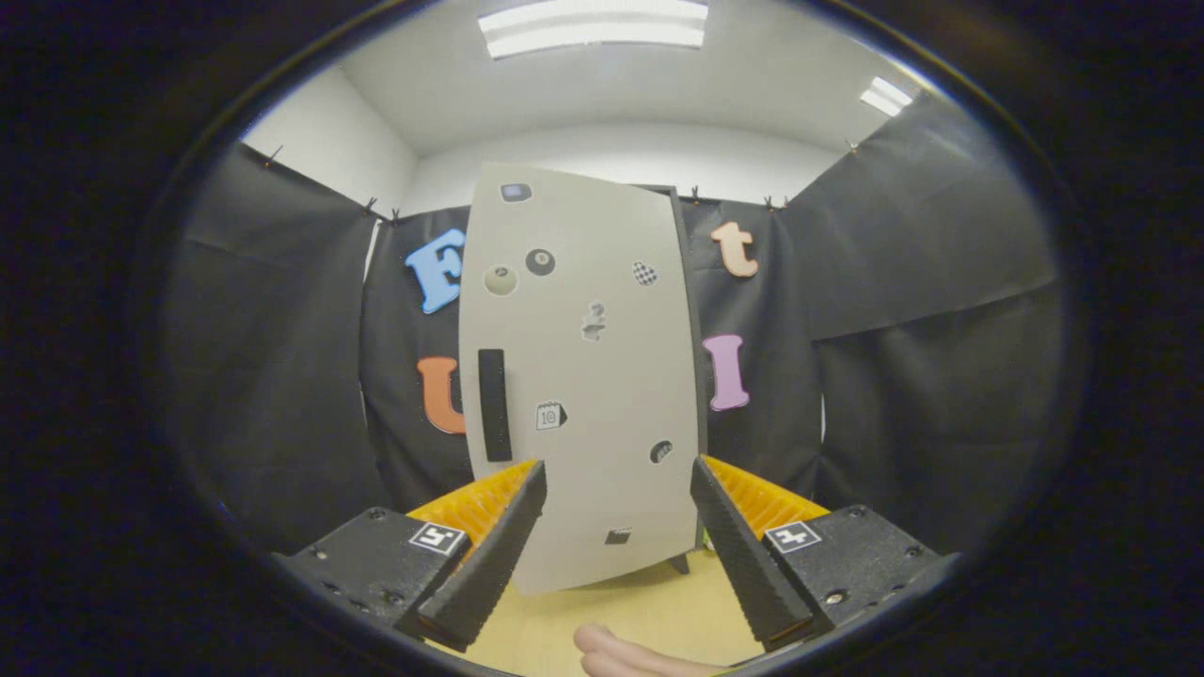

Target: Open the shoe cabinet door, grab the shoes and put them into the shoe cabinet, then close the shoe cabinet door.

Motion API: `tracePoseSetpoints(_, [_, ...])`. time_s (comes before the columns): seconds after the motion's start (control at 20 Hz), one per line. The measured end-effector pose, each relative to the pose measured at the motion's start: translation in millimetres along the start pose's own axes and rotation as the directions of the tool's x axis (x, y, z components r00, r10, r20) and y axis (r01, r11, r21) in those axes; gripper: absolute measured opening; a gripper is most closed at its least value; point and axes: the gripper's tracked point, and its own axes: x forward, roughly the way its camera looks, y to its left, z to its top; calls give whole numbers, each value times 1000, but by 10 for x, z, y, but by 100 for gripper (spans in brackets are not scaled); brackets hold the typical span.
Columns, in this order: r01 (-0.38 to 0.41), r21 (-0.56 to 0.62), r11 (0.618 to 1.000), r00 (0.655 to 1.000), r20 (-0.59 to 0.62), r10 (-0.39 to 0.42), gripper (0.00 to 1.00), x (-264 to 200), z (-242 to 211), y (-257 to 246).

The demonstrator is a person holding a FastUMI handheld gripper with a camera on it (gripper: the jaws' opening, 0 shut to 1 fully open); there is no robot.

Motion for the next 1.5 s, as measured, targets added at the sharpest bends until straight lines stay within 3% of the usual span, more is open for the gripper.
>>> tracePoseSetpoints(0.15, [24, -18, 1000, 999, -48, -24, 100, -116, -250, -101])
tracePoseSetpoints(0.35, [-37, -3, 999, 994, -101, 36, 99, -288, -408, 33])
tracePoseSetpoints(0.7, [-80, -7, 997, 992, -97, 79, 99, -596, -596, 97])
tracePoseSetpoints(1.1, [-93, -61, 994, 990, -109, 86, 99, -645, -769, 128])
tracePoseSetpoints(1.5, [-94, -41, 995, 990, -109, 89, 99, -681, -752, 91])
